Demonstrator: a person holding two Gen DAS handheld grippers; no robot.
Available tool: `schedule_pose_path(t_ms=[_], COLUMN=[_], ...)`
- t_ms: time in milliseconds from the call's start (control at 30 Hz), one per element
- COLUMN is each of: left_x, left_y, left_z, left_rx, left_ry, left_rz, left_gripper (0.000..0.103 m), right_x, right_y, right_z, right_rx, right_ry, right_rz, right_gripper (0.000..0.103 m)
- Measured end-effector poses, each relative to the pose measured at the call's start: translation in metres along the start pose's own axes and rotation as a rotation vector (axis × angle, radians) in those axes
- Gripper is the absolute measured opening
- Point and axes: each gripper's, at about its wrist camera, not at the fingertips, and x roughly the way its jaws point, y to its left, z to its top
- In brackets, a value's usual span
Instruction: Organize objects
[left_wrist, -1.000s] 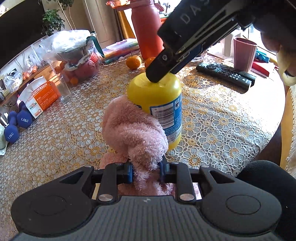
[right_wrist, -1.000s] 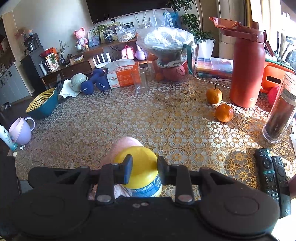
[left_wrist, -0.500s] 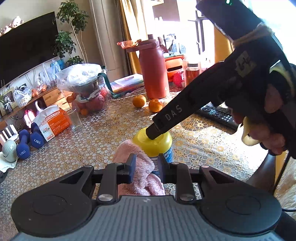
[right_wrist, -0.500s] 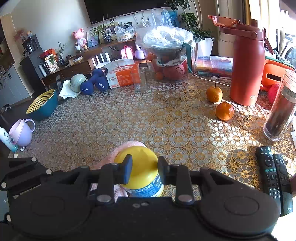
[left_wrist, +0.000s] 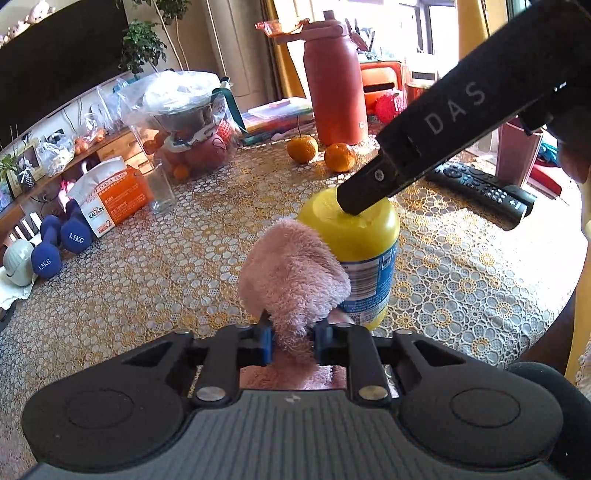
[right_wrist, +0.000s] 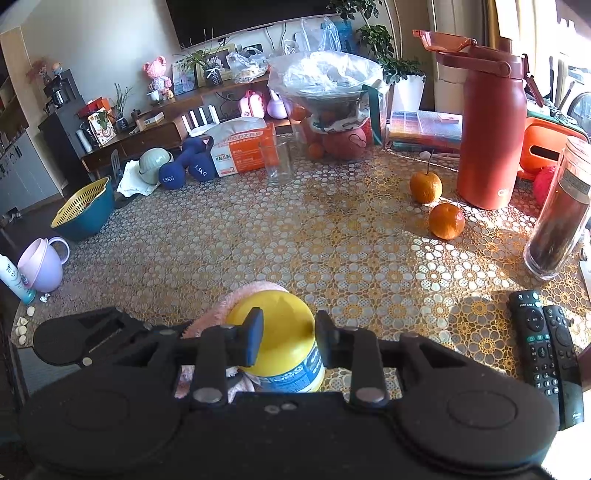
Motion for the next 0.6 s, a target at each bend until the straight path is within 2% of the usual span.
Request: schedule_pose_path(t_ms=[33, 267, 367, 600], left_x=[-0.005, -0.046, -0.039, -0.005], left_y=[0.000, -0.010, -0.016, -0.010], left_z=[0.001, 0.019, 0.021, 0.011], left_rx=[-0.003, -0.032, -0.019, -0.029], left_ry=[-0.014, -0.122, -0.107, -0.017], left_rz=[0.001, -0.114, -0.119, -0.091], left_gripper=[0.014, 0.012, 0.012, 0.012], right_x=[0.000, 0.000, 0.000, -0.001], right_y=[0.000, 0.000, 0.001, 0.001], right_z=[0.000, -0.001, -0.002, -0.002], right_rx=[0.001, 0.005, 0.007, 0.008], right_ry=[0.000, -0.002, -0.002, -0.005], right_rz=[0.001, 0.002, 0.004, 0.008], right_gripper=[0.030, 0.030, 0.030, 0.031])
